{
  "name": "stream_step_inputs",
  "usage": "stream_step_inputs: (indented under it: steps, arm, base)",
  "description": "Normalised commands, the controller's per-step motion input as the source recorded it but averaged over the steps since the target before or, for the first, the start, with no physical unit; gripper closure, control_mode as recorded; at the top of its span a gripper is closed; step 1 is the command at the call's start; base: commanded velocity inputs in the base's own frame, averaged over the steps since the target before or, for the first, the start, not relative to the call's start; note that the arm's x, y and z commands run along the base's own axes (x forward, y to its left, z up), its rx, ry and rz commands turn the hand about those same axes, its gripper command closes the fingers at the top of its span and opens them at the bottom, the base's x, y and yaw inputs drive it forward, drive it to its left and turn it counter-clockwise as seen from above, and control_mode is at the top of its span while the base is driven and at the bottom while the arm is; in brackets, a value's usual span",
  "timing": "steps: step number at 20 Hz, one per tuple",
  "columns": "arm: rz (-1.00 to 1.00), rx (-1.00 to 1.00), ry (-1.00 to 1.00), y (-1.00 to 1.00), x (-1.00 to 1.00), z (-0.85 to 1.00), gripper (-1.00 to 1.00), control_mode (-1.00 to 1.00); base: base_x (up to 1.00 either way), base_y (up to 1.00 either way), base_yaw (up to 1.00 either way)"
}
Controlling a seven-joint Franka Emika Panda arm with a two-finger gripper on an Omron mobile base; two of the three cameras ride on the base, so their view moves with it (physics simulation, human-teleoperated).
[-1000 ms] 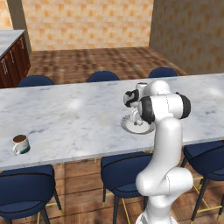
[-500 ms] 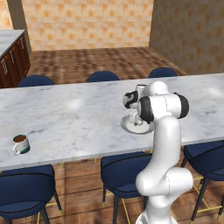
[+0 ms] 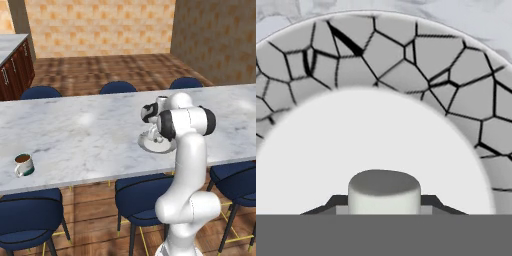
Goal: Pick up the marshmallow and place it in the cup of hot chocolate on the dining counter.
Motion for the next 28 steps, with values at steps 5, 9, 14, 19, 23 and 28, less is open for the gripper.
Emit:
stream_step_inputs:
  steps: [5, 9, 14, 19, 23, 28]
  arm:
    - [0.0, 0.0, -0.04, 0.01, -0.29, 0.14, 1.0, -1.0]
    - [0.02, 0.0, -0.31, 0.07, -0.65, 0.78, 1.0, -1.0]
    - [0.06, 0.0, -0.34, 0.16, -0.76, 0.79, 1.0, -1.0]
    - [0.2, 0.1, -0.21, 0.45, -0.39, 0.79, 1.0, -1.0]
    - [0.31, 0.17, -0.19, 0.5, -0.18, 0.69, 1.0, -1.0]
    - [0.3, 0.21, -0.3, 0.47, -0.09, 0.59, 1.0, -1.0]
  base:
    - [0.0, 0.0, 0.0]
    - [0.0, 0.0, 0.0]
    - [0.0, 0.0, 0.0]
    - [0.0, 0.0, 0.0]
    - [0.0, 0.0, 0.0]
    - [0.0, 0.0, 0.0]
